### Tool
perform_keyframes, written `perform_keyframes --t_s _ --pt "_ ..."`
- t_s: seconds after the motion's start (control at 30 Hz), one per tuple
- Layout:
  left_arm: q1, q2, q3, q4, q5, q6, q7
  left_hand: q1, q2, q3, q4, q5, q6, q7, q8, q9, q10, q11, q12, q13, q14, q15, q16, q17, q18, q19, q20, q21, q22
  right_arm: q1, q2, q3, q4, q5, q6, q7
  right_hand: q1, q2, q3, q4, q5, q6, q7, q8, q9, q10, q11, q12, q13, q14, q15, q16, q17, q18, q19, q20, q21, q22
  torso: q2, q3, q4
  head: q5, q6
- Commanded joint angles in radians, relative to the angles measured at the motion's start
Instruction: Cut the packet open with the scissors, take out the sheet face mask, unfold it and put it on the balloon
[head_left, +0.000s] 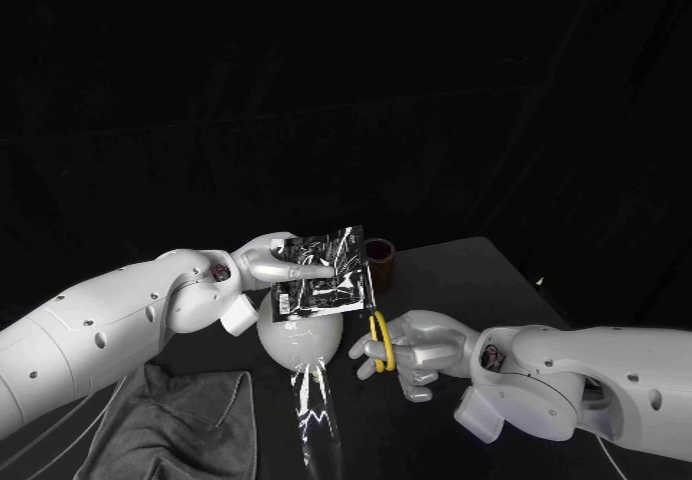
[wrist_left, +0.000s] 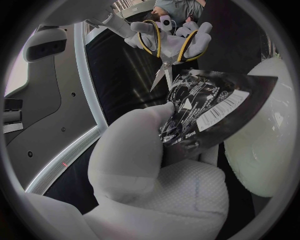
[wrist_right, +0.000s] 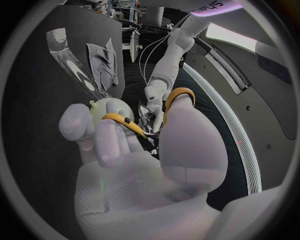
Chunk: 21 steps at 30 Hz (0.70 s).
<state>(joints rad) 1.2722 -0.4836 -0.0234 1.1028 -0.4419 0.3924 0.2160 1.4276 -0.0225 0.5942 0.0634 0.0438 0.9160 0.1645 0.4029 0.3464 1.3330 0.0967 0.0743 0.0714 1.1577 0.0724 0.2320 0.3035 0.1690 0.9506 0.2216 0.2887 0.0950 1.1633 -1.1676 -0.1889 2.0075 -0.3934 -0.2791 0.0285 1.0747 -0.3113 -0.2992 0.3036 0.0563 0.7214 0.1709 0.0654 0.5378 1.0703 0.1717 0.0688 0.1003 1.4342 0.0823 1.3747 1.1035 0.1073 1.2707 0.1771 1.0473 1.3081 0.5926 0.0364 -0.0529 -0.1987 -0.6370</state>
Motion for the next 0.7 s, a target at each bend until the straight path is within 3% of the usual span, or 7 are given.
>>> perform_keyframes --t_s 0.03,0.7 --pt "0.002 0.002 0.001 0.004 -0.010 0.008 0.009 0.001 0.007 -0.001 -0.006 0.004 0.007 -0.002 0.007 0.158 0.009 -0.001 -0.001 0.001 -0.004 -0.006 0.002 0.002 0.010 -0.008 -0.001 0.001 0.000 -0.001 0.003 0.001 0.002 -0.012 0.050 -0.008 -0.010 0.005 0.001 0.000 0.005 -0.095 0.082 0.009 0.019 0.020 -0.003 0.007 -0.002 -0.004 0.000 0.002 0.004 0.006 0.005 0.004 0.008 0.084 -0.001 0.0007 -0.0011 0.000 -0.002" --pt "0.003 -0.003 0.001 0.010 -0.037 0.037 0.016 0.001 0.007 -0.002 -0.008 0.004 0.006 -0.002 0.007 0.159 0.009 -0.001 -0.001 0.001 -0.004 -0.006 0.002 0.002 0.010 -0.008 -0.001 0.002 0.001 0.019 -0.016 0.001 -0.019 -0.016 0.085 -0.021 -0.006 0.014 0.012 0.000 0.006 -0.062 0.074 0.027 0.024 0.041 -0.010 0.015 -0.007 0.001 -0.006 0.008 0.012 0.003 0.016 0.001 0.025 0.089 -0.001 0.0000 -0.0003 0.000 -0.004"
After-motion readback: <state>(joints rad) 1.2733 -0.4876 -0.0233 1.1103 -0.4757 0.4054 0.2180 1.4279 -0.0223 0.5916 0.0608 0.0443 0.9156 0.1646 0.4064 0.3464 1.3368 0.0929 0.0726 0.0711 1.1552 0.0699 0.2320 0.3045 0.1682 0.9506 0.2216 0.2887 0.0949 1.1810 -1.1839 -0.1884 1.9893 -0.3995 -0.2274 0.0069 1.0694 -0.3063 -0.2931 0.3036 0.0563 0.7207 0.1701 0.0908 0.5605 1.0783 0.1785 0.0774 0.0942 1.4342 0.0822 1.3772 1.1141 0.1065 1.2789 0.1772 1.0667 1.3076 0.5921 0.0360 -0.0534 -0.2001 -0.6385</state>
